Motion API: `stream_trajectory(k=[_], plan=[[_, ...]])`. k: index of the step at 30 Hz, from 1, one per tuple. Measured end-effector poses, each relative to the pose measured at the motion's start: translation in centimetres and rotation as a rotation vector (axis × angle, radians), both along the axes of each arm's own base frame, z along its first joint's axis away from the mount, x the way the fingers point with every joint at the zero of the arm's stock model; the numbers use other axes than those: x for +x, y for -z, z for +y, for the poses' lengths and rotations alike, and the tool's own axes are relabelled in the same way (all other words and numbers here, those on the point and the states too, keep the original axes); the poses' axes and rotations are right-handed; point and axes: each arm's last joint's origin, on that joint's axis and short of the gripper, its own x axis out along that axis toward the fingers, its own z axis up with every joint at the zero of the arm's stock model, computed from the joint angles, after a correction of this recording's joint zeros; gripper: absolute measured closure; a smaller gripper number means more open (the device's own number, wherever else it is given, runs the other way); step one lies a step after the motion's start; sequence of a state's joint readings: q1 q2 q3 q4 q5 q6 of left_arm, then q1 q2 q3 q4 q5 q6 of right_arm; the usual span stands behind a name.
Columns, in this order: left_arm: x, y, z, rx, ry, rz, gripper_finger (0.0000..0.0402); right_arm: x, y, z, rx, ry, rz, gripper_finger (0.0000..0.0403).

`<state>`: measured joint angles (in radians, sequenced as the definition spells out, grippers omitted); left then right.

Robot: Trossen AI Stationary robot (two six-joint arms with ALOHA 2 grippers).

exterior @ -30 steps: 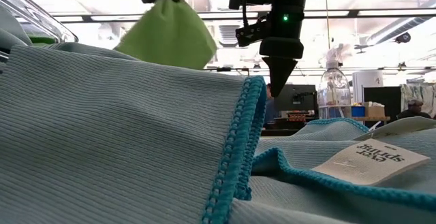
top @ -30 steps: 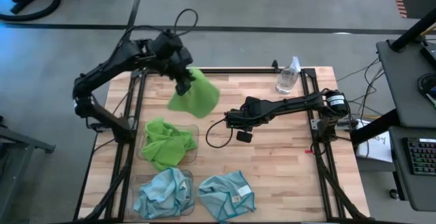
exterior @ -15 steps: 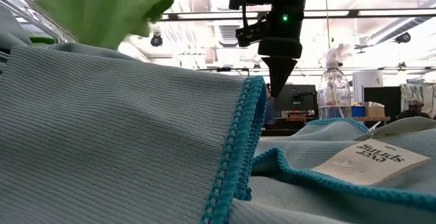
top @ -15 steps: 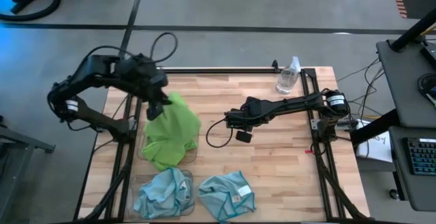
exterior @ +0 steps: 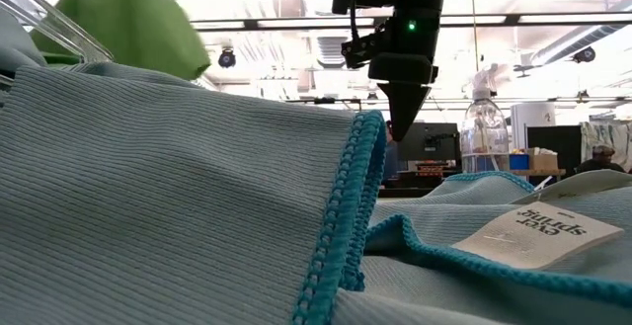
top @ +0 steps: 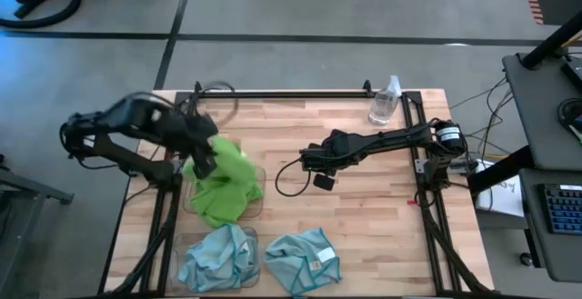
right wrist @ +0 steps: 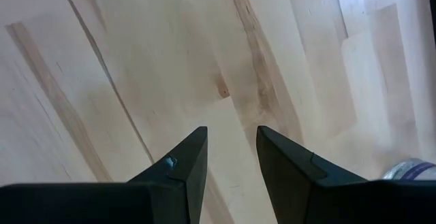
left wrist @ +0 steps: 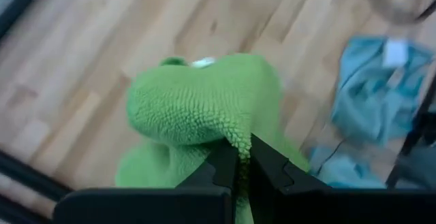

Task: Sort microfiber towel by color & place in baskets
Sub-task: Put the green microfiber cloth into the top transparent bin

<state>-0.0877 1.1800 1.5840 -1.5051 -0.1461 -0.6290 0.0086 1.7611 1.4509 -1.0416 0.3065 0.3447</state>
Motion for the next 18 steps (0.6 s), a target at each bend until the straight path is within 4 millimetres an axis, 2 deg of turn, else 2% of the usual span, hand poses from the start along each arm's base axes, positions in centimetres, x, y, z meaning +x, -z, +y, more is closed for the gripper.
stream_trajectory(k=[5, 10, 18], plan=[[1.3, 5.1, -2.0, -0.068, 0.028, 0.149, 0.0401, 0.0, 0.0, 0.0, 0.002, 0.014, -0.004, 0.028], [2.9, 9.9, -3.9, -0.128, 0.108, 0.164, 0.0401, 0.0, 0.0, 0.0, 0.006, 0.043, -0.016, 0.028], [4.0, 15.9, -4.4, -0.105, 0.153, 0.248, 0.0401, 0.0, 0.0, 0.0, 0.02, 0.137, -0.046, 0.028]])
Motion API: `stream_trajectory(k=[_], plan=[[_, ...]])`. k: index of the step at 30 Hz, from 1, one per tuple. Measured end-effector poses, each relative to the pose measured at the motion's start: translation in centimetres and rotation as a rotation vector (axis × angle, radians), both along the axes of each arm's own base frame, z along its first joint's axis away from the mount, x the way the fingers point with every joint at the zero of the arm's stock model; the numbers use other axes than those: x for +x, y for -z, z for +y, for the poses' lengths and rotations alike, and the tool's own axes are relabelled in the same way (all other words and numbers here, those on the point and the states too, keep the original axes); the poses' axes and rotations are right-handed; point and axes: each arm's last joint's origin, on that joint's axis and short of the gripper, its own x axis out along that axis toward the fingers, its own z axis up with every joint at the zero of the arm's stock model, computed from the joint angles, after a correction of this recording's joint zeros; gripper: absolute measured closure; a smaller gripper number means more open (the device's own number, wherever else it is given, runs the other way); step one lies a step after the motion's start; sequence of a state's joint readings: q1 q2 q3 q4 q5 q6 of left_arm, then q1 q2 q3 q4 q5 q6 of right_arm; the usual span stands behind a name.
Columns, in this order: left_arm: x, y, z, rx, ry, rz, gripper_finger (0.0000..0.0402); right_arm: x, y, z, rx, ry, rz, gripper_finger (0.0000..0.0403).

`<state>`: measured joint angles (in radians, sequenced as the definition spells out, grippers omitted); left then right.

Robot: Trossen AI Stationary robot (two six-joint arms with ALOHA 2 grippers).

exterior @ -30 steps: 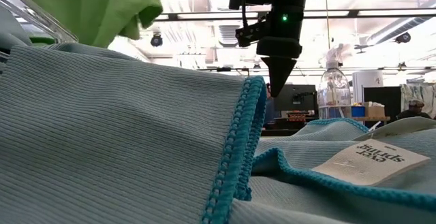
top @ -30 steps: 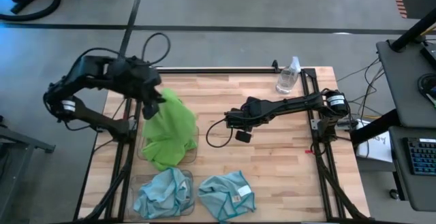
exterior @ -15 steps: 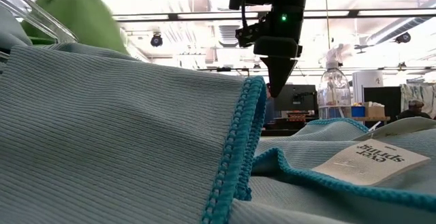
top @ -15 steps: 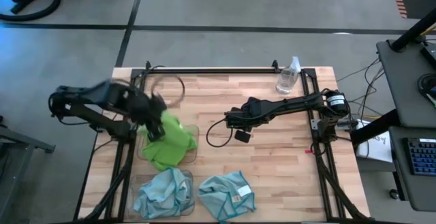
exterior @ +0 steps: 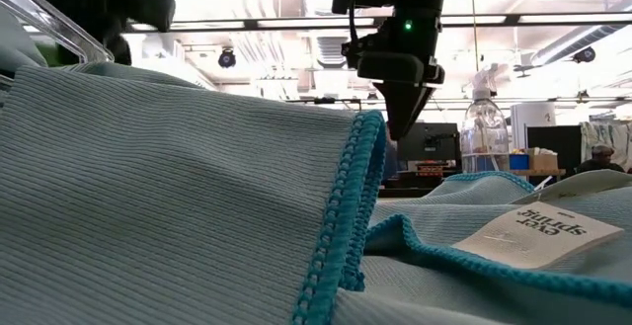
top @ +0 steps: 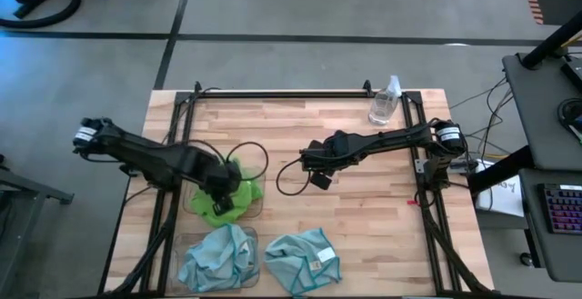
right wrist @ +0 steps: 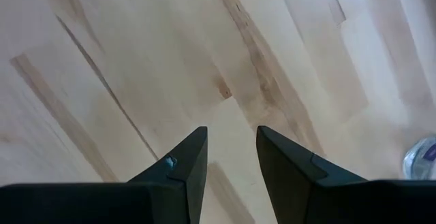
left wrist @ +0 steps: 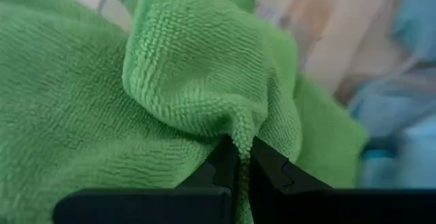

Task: Sort microfiber towel by color & place in baskets
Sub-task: Put the green microfiber cloth into the top transparent bin

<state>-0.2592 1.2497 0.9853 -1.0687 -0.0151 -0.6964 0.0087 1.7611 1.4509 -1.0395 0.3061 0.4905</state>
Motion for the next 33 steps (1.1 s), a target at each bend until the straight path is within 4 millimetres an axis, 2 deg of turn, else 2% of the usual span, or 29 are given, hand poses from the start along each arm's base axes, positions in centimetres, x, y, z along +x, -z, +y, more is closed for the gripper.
stream_trajectory(k=[5, 12, 23, 29, 33], plan=[[0.6, 2.0, -0.2, 0.022, 0.021, 0.067, 0.0401, 0.0, 0.0, 0.3, 0.005, 0.022, -0.009, 0.028], [2.1, 3.0, -0.6, 0.042, 0.121, 0.064, 0.0396, 0.0, 0.0, 0.7, 0.004, 0.012, -0.012, 0.028], [5.6, -0.5, -1.5, 0.047, 0.219, -0.046, 0.0357, 0.1, 0.0, 0.8, -0.005, 0.006, -0.015, 0.028], [6.0, -1.9, -1.6, 0.065, 0.209, 0.076, 0.0336, 0.1, 0.0, 1.0, -0.006, -0.007, -0.012, 0.028], [6.7, -3.1, -1.8, 0.066, 0.206, 0.086, 0.0324, 0.1, 0.0, 1.0, -0.007, -0.016, -0.009, 0.028]])
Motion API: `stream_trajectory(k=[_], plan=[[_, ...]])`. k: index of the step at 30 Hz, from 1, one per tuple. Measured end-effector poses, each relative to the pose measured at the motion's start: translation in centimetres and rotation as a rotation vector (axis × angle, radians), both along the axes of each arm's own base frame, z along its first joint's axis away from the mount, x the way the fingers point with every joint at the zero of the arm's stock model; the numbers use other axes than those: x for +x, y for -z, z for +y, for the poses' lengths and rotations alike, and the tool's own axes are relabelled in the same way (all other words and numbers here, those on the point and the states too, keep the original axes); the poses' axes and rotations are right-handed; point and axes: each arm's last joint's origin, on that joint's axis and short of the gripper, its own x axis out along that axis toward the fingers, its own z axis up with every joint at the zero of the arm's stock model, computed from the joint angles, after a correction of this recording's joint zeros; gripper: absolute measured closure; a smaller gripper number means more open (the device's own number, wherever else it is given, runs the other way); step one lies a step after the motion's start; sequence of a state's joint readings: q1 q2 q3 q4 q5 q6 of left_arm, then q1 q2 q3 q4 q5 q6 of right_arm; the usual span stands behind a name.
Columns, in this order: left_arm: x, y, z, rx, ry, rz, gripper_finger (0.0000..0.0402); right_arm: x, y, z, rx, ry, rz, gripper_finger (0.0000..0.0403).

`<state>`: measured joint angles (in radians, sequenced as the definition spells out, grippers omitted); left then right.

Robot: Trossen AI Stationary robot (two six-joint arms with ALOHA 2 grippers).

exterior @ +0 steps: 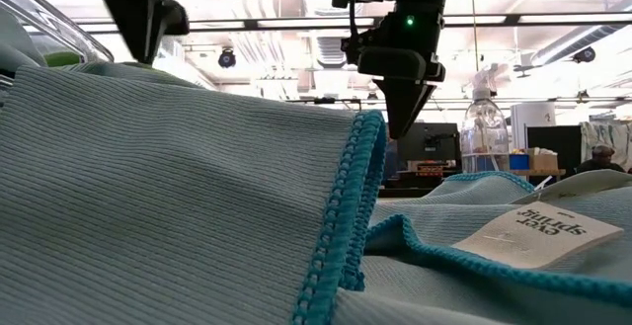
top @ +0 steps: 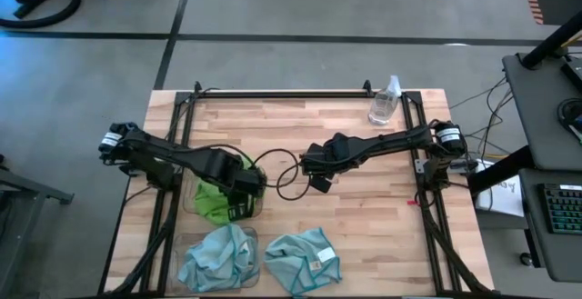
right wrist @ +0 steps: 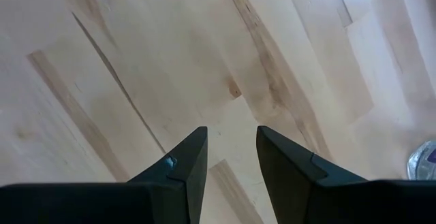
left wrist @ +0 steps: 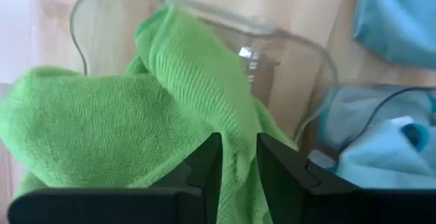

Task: Sort microfiber towel by color & place in baskets
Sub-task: Put the green microfiber cloth into the top transparent bin, then put the blue microfiber cloth into the bottom transparent bin

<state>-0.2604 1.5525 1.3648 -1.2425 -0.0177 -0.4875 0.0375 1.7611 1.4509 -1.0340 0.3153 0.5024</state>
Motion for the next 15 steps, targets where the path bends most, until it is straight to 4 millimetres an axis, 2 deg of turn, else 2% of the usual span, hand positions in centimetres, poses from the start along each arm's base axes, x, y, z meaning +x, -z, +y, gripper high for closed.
stream_trajectory(k=[4, 9, 12, 15], plan=[[0.4, -1.1, -0.1, -0.004, 0.005, -0.018, 0.0309, 0.0, 0.0, 0.0, -0.001, -0.006, 0.002, 0.028], [-0.4, -1.9, 0.2, 0.036, -0.045, 0.041, 0.0287, 0.0, 0.0, 0.2, -0.004, -0.036, 0.01, 0.028], [-1.0, -2.5, 0.3, 0.046, -0.106, 0.072, 0.028, 0.0, 0.0, 0.9, 0.013, -0.067, 0.013, 0.028], [-1.3, -3.0, -0.1, 0.045, -0.1, 0.07, 0.0278, 0.1, 0.1, 2.3, 0.108, -0.102, -0.001, 0.028]])
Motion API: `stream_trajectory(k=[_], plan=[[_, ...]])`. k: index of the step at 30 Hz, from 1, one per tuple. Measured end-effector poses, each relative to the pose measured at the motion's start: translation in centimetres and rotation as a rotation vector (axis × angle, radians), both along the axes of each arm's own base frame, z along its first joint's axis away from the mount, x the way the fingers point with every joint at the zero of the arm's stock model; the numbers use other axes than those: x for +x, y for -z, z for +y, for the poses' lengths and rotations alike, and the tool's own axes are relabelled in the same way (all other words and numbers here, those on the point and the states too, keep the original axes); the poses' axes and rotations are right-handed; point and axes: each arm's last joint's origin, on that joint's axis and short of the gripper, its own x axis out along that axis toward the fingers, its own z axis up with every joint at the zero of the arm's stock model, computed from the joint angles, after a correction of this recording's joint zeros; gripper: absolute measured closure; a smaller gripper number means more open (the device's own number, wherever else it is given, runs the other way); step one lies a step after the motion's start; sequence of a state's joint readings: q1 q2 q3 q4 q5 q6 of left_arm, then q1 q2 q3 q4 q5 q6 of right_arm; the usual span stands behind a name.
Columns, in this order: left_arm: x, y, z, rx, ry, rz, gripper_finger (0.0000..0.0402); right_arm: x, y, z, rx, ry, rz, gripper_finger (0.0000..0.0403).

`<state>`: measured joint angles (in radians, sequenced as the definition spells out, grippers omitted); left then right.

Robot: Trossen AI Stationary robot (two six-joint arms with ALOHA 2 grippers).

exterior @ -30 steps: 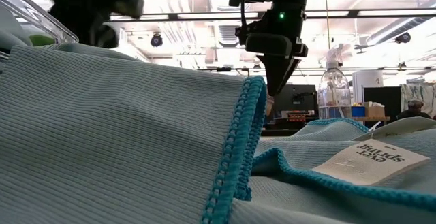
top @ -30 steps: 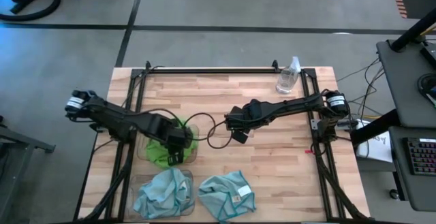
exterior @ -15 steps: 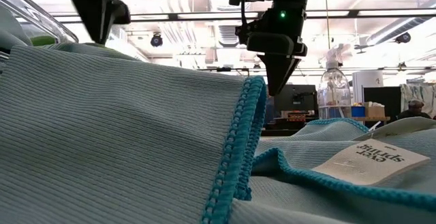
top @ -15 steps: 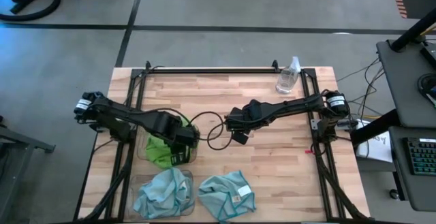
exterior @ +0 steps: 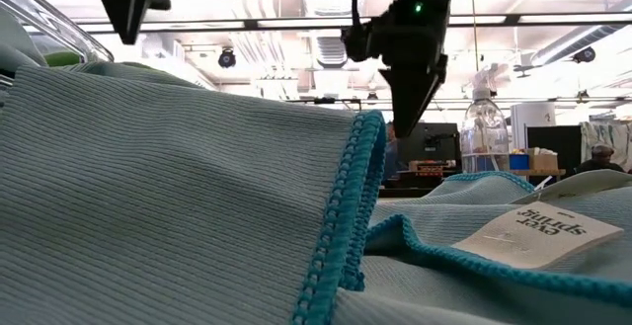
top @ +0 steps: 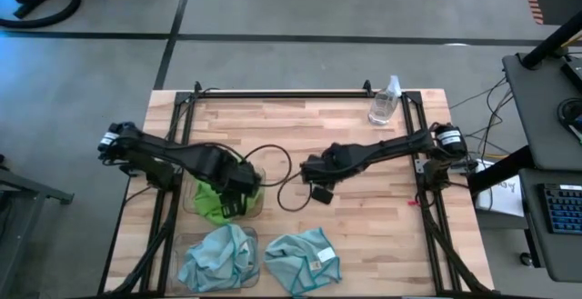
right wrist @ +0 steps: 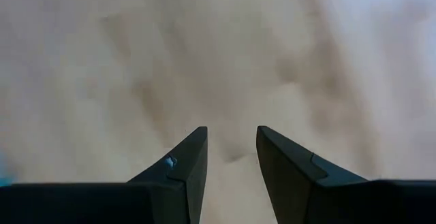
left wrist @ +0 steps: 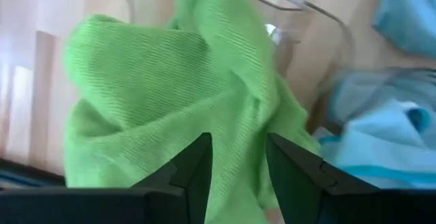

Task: Sort microfiber towel by color & place in baskets
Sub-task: Put the blue microfiber cloth into the bottom transparent bin

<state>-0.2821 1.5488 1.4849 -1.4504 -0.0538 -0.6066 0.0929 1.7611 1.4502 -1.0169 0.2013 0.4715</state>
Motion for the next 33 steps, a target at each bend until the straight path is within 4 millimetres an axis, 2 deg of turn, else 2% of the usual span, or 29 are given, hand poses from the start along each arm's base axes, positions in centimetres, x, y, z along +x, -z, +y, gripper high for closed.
stream_trajectory(k=[6, 11, 19, 26, 33], plan=[[-0.7, -0.7, -1.6, -0.022, 0.057, -0.023, 0.0278, 0.5, -0.2, 4.5, 0.097, -0.122, -0.1, 0.028], [-1.7, -1.4, -3.3, -0.037, 0.071, -0.05, 0.0278, 0.3, -0.3, 8.2, 0.146, -0.118, -0.181, 0.028], [-3.1, -1.8, -5.4, -0.027, 0.063, -0.078, 0.0278, -1.0, 1.5, 13.8, 0.265, -0.078, -0.135, 0.028], [-3.3, -1.8, -5.7, -0.019, 0.053, -0.084, 0.0278, -1.7, 3.1, 16.8, 0.343, -0.035, -0.086, 0.028], [-3.3, -1.8, -5.7, -0.021, 0.038, -0.084, 0.0278, -1.2, 4.9, 18.3, 0.381, -0.028, -0.1, 0.028]])
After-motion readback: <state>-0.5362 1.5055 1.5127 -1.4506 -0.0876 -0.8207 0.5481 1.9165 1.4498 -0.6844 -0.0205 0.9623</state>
